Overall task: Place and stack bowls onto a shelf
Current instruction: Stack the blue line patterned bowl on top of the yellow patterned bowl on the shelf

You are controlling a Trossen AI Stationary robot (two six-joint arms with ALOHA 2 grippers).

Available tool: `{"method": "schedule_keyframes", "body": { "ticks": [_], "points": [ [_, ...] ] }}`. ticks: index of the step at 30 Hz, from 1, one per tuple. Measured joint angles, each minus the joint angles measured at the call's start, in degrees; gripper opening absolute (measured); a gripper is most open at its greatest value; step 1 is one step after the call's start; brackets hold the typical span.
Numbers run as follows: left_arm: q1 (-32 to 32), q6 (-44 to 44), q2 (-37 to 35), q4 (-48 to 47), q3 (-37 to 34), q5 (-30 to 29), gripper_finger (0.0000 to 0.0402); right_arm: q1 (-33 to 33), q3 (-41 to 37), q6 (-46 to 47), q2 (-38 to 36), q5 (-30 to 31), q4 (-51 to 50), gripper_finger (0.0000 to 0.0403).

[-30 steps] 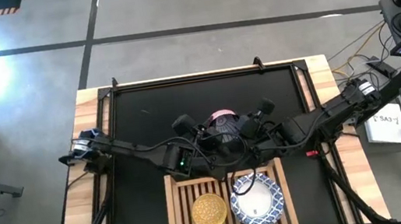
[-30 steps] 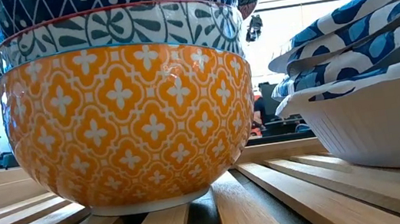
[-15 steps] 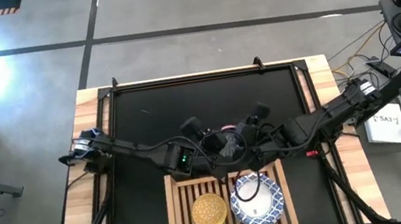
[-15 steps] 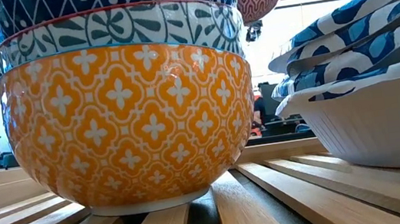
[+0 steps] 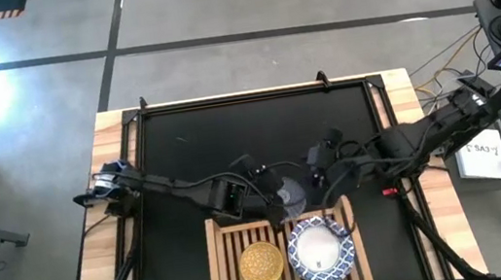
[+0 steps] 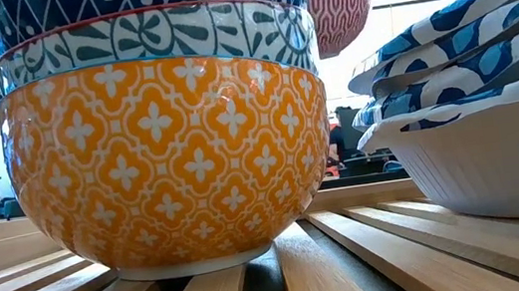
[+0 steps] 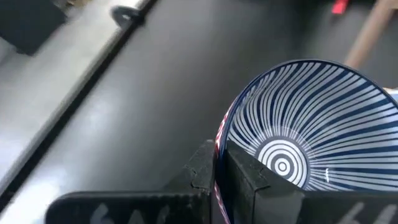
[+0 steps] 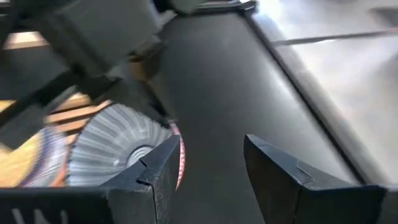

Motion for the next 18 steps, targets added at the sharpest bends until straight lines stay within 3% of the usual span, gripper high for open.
{"method": "schedule_keyframes", "body": {
  "ticks": [5,9,18],
  "points": [
    [-1.35,-0.92,-0.41,-0.07,0.13,9.28,0.0004,-0.03,-0.07,-0.22,-2.86,-12.68,-0.69,0.0169],
    [-3.65,-3.01,-1.25,-1.62,0.11,12.59,0.0005,0.01,-0.12,-1.14,-4.51,-21.34,-2.57,0.0169],
    [-10.74,-11.82,-2.81,-8.45,0.95,19.82,0.0005,0.49,-0.62,-0.8,-6.14,-22.11,-5.04,0.0169]
  ]
}}
